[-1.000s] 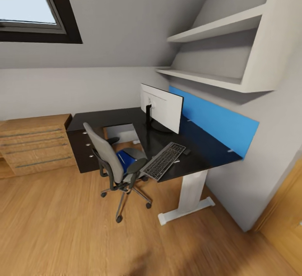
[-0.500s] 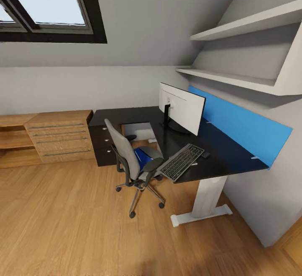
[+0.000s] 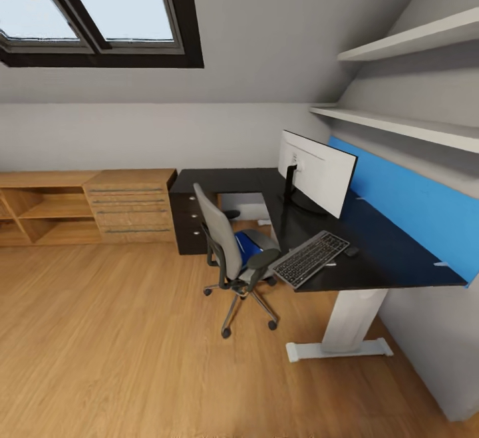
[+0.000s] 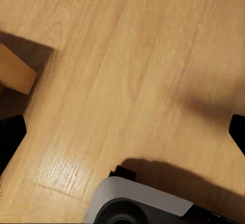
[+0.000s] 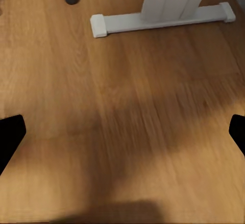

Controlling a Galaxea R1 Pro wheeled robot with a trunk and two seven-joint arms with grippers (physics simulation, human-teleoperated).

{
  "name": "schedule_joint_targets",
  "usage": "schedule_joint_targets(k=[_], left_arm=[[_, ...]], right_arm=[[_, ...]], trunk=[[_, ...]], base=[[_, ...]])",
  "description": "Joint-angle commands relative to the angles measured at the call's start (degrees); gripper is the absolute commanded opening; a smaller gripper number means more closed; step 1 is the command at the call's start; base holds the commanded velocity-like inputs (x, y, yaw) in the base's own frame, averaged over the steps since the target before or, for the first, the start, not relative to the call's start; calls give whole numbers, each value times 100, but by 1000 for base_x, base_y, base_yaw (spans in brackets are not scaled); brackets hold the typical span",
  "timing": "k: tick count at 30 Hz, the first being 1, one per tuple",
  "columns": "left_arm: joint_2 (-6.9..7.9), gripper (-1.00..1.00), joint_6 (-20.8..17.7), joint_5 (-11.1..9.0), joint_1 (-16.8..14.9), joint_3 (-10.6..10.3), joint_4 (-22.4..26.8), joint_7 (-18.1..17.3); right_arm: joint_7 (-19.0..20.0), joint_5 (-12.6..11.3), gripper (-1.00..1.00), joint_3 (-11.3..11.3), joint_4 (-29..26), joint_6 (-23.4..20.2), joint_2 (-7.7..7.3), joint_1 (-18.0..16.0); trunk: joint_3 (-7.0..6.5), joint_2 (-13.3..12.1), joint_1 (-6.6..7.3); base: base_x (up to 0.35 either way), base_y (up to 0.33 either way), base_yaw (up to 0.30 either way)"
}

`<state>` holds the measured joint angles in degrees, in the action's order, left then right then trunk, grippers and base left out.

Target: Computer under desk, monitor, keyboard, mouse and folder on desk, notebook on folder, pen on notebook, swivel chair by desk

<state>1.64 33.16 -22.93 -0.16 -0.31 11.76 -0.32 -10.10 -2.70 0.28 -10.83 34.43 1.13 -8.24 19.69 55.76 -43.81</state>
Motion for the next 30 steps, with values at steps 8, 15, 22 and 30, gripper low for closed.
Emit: schedule_joint_targets(k=[8, 15, 22, 30], left_arm=[[-3, 100, 56, -5, -2, -3, 12, -7], [-11, 100, 121, -16, -2, 9, 93, 12], [-26, 100, 123, -13, -2, 13, 133, 10], [-36, 100, 125, -4, -2, 6, 149, 6]], right_arm=[[-1, 348, 100, 2, 2, 20, 2, -2], [-1, 407, 100, 0, 2, 20, 6, -2], [-3, 427, 100, -1, -15, 26, -12, -2], [-2, 428, 100, -3, -9, 59, -16, -2]], trunk=[[27, 4, 2], [54, 4, 2], [197, 245, -130], [370, 566, -306]], base=[[-182, -136, 279], [-33, -18, 263], [-5, -3, 236], [0, 0, 132]])
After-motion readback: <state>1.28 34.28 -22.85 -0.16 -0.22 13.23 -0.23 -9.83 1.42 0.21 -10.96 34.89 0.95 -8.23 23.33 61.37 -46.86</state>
